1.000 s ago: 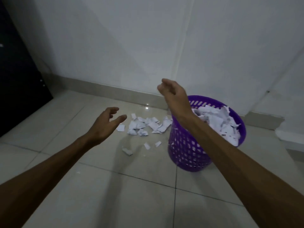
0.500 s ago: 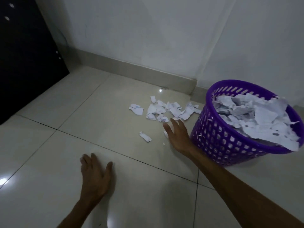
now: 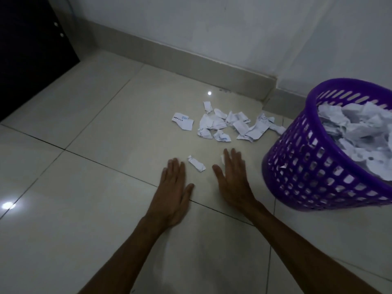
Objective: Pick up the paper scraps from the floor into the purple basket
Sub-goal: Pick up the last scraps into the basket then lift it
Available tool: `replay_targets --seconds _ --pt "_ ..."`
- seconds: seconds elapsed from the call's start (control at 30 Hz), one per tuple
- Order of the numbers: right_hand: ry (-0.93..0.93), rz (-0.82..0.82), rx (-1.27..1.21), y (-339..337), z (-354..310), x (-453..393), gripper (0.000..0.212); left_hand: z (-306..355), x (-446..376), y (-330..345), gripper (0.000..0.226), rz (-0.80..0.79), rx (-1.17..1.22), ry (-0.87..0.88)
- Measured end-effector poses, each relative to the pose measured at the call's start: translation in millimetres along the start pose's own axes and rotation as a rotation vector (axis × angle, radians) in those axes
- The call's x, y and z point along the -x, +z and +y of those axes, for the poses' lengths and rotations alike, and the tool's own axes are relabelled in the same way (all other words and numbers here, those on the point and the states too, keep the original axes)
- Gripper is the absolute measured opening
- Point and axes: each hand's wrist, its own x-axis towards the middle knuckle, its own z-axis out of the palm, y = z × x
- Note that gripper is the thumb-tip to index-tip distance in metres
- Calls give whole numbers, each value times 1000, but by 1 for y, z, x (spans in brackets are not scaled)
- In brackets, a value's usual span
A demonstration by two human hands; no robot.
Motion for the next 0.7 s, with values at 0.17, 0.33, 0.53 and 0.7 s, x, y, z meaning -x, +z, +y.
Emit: replay_targets --seconds 0.17,0.33,0.53,0.7 --pt "-129 -8 -213 9 -16 16 51 9 -19 -4 54 111 302 -91" --pt "-134 54 -169 25 -16 19 54 3 -24 1 57 18 137 142" --pt "-102 8 -377 16 -20 57 53 26 -11 0 72 92 406 67" --pt "-167 -91 -216 8 -7 113 93 38 23 3 68 8 323 101"
